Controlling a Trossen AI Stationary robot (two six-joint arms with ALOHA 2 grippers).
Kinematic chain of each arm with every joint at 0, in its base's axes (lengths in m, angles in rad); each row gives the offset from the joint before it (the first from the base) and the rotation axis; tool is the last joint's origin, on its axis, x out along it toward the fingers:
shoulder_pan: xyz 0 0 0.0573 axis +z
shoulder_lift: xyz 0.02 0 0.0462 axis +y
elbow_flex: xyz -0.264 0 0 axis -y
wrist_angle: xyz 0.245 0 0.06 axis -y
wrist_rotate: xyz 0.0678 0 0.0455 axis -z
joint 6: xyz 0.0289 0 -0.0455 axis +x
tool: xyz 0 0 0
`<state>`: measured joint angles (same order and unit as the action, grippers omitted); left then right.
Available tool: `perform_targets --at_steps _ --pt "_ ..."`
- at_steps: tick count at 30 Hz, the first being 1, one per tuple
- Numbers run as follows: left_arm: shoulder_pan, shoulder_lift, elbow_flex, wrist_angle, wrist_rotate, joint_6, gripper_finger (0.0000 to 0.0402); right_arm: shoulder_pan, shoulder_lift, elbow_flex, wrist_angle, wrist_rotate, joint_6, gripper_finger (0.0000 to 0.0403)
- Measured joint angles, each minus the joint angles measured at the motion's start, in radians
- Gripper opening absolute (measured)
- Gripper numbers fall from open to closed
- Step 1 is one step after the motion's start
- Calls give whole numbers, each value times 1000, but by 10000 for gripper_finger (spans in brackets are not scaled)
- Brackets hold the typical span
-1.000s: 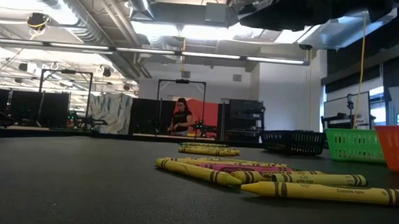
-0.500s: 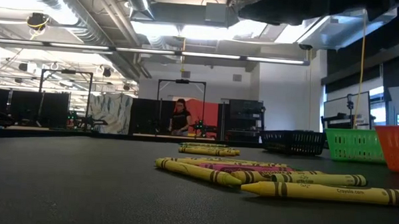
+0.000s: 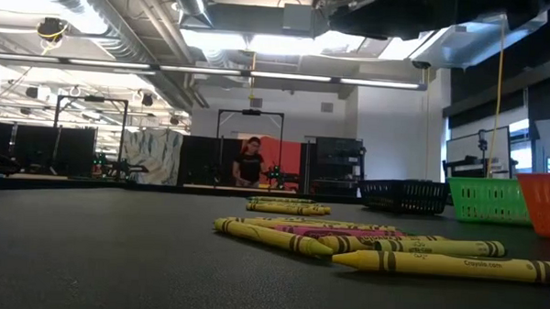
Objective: Sort crayons
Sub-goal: Put the green crayon into the orange basket
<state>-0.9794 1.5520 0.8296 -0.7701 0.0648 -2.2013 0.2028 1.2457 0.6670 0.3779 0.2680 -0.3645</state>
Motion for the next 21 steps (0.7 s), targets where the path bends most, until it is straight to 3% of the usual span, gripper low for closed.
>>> perform_targets --at_steps 21 --pt "0 1 -63 77 -15 8 112 0 0 0 0 0 0 138"
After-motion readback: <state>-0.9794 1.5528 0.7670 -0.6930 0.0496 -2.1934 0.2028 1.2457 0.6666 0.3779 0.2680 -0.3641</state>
